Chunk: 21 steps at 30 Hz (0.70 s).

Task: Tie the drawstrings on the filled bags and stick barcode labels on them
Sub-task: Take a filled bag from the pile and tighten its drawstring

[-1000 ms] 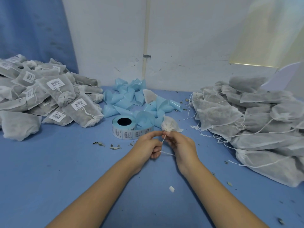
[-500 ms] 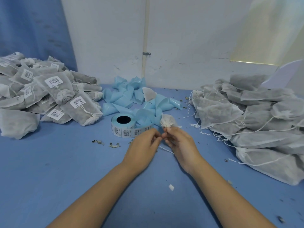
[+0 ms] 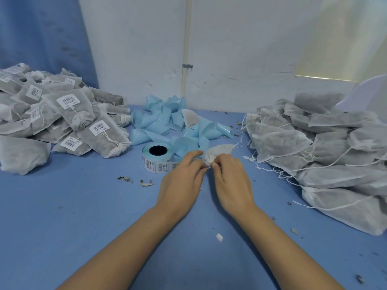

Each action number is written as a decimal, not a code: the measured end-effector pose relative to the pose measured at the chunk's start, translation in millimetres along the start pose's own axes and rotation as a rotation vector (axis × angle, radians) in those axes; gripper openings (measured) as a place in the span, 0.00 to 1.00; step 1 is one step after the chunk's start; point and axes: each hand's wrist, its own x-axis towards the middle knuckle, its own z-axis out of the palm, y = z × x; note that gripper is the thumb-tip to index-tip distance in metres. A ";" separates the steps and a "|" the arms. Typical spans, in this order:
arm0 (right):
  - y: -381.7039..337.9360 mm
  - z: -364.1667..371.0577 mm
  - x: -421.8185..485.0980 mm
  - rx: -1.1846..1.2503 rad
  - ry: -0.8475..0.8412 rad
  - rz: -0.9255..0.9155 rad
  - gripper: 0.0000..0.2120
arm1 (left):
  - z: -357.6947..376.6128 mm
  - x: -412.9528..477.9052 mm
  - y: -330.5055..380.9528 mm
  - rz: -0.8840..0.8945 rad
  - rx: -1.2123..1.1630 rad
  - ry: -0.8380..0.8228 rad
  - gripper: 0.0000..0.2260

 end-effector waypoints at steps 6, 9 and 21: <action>-11.2 -3.9 -11.2 -0.115 0.158 -0.225 0.08 | 8.5 -0.8 10.7 -0.023 -0.466 -0.019 0.14; -13.3 -1.6 -15.0 -0.080 0.178 -0.265 0.17 | 10.6 0.9 6.4 -0.088 -0.596 0.013 0.12; -12.7 4.5 -15.7 0.021 0.285 -0.262 0.20 | 8.9 1.6 12.0 -0.121 -0.638 0.024 0.08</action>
